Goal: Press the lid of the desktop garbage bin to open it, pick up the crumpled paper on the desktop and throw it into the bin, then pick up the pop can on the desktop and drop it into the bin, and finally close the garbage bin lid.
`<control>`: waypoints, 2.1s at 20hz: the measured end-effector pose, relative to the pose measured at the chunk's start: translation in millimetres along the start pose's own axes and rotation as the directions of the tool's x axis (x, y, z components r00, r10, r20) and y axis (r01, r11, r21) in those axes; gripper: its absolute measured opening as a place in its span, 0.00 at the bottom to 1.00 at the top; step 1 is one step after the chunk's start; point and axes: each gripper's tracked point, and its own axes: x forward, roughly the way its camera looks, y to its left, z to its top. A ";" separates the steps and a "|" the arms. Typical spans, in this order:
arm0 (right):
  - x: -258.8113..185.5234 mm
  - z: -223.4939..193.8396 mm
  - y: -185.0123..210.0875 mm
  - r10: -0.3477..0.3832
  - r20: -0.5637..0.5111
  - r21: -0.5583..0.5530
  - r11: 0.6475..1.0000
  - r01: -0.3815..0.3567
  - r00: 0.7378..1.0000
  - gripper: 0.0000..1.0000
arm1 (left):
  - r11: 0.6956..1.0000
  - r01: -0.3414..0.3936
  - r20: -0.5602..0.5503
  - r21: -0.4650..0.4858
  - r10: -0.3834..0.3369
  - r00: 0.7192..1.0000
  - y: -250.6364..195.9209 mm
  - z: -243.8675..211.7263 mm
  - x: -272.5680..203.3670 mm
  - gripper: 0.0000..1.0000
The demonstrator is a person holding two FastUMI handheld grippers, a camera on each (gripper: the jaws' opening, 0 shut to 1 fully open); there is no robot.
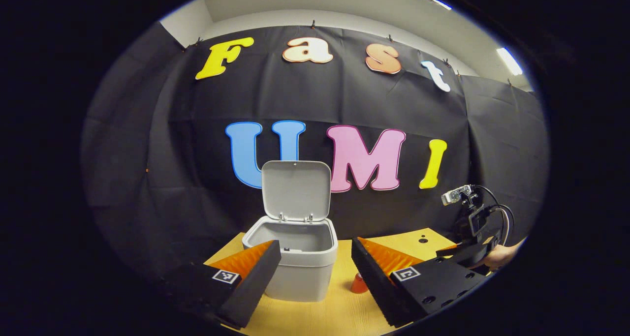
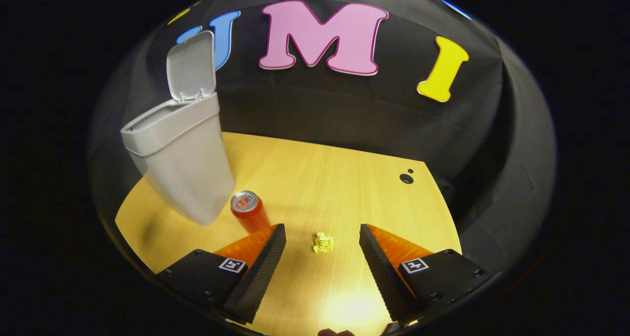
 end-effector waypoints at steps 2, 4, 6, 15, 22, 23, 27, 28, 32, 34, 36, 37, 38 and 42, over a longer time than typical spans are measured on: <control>30.0 -12.1 2.5 0.019 -0.064 0.020 1.000 -0.018 0.998 0.98 | 1.000 -0.025 -0.032 0.000 0.025 0.999 2.7 -14.3 -4.2 0.96; 57.0 -27.0 0.6 0.028 -0.132 0.042 0.999 -0.023 0.991 0.98 | 0.999 -0.045 -0.067 -0.003 0.044 0.997 3.9 -27.6 -7.5 0.97; 78.5 -41.9 -3.6 0.031 -0.192 0.053 0.998 -0.021 0.981 0.99 | 0.998 -0.067 -0.085 -0.005 0.066 0.994 5.4 -33.7 -9.1 0.97; 123.7 -86.1 -0.2 0.070 -0.332 0.037 0.997 -0.062 0.941 0.99 | 0.992 -0.128 -0.124 -0.009 0.126 0.984 5.3 -49.1 -9.3 0.97; 131.1 -101.0 -0.3 0.083 -0.376 0.088 0.995 -0.054 0.923 0.76 | 0.994 -0.102 -0.108 0.024 0.104 0.989 -9.8 -38.0 6.5 0.97; 131.7 -103.1 -0.3 0.088 -0.382 0.083 0.995 -0.061 0.920 0.76 | 0.995 -0.094 -0.105 0.028 0.096 0.990 -13.0 -37.9 6.5 0.97; 131.9 -105.3 0.6 0.124 -0.387 0.113 0.990 -0.086 0.914 0.54 | 0.997 -0.062 -0.105 0.036 0.066 0.992 -20.8 -37.1 5.4 0.97; 130.8 -102.7 -0.3 0.124 -0.380 0.117 0.989 -0.086 0.917 0.34 | 0.998 -0.056 -0.109 0.033 0.059 0.992 -21.5 -38.9 4.4 0.97; 117.6 -88.5 8.0 0.159 -0.354 0.147 0.983 -0.114 0.922 0.34 | 0.999 -0.041 -0.130 0.011 0.042 0.991 -18.4 -46.7 4.1 0.97; 107.0 -72.0 7.7 0.179 -0.327 0.160 0.978 -0.133 0.928 0.34 | 0.999 -0.044 -0.138 0.007 0.045 0.989 -13.0 -48.7 4.0 0.97; 90.9 -40.5 6.5 0.184 -0.251 0.144 0.978 -0.152 0.950 0.34 | 0.999 -0.036 -0.130 -0.009 0.034 0.991 -10.7 -44.1 4.2 0.97; 82.5 -22.5 6.6 0.188 -0.215 0.129 0.978 -0.163 0.958 0.33 | 1.000 -0.027 -0.129 -0.015 0.025 0.991 -9.7 -42.4 4.5 0.97; 74.7 -4.9 7.9 0.193 -0.177 0.112 0.978 -0.176 0.965 0.33 | 1.000 -0.019 -0.128 -0.018 0.017 0.992 -8.3 -42.1 4.3 0.97; 36.7 74.7 29.5 0.248 -0.041 0.025 0.969 -0.247 0.968 0.33 | 1.000 0.002 -0.105 0.025 0.000 0.994 3.2 -34.6 4.5 0.97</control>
